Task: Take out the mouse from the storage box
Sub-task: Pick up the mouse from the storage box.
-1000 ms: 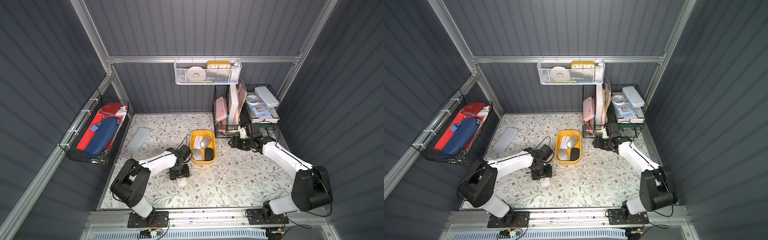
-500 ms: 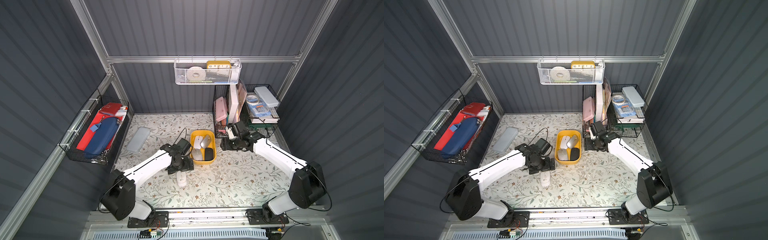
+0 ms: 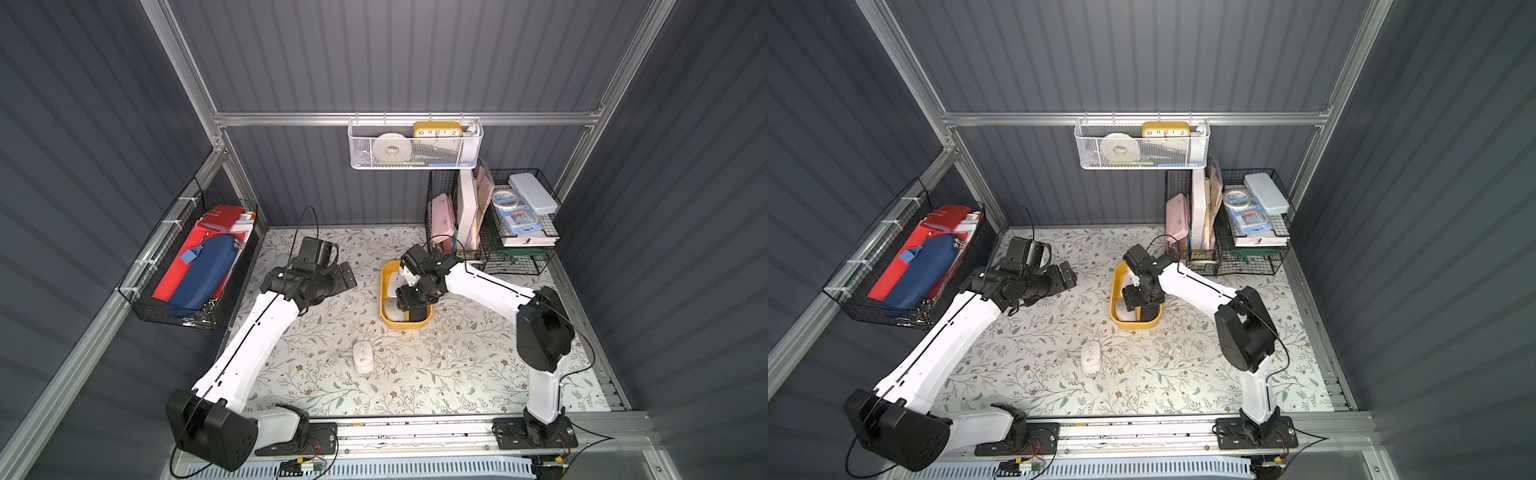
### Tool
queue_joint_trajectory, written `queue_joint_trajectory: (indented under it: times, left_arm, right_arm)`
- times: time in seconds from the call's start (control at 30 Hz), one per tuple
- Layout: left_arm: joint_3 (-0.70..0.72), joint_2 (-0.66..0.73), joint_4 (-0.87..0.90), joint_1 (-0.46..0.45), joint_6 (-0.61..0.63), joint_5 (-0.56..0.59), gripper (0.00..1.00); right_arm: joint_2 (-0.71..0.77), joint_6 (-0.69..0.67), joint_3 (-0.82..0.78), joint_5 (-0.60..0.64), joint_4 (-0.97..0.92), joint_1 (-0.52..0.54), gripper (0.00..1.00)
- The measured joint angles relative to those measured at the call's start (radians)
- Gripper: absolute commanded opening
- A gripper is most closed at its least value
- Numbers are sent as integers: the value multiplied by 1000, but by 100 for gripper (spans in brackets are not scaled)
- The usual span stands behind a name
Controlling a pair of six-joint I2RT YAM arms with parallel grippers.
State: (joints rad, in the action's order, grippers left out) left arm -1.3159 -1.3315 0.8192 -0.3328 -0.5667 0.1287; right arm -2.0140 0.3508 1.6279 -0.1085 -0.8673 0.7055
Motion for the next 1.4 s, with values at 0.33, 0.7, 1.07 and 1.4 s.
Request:
queue_joint_trajectory:
  times: [0.33,0.7,1.07,1.4]
  left_arm:
    - [-21,-58,-78,39,112,-43,99]
    - [38,-58,-132,45,144,-74,99]
    - [69,-58,-187,46,166,-107,99]
    - [69,-61,-192,46,188,-111,99]
  right_arm:
    - [-71,-21,33,-34,-22,21,82]
    - [-153,-27,98,-45,-18,42,88]
    - [-222,-27,239,12,-93,45,56]
    - [-235,-35,256,66,-135,55,78]
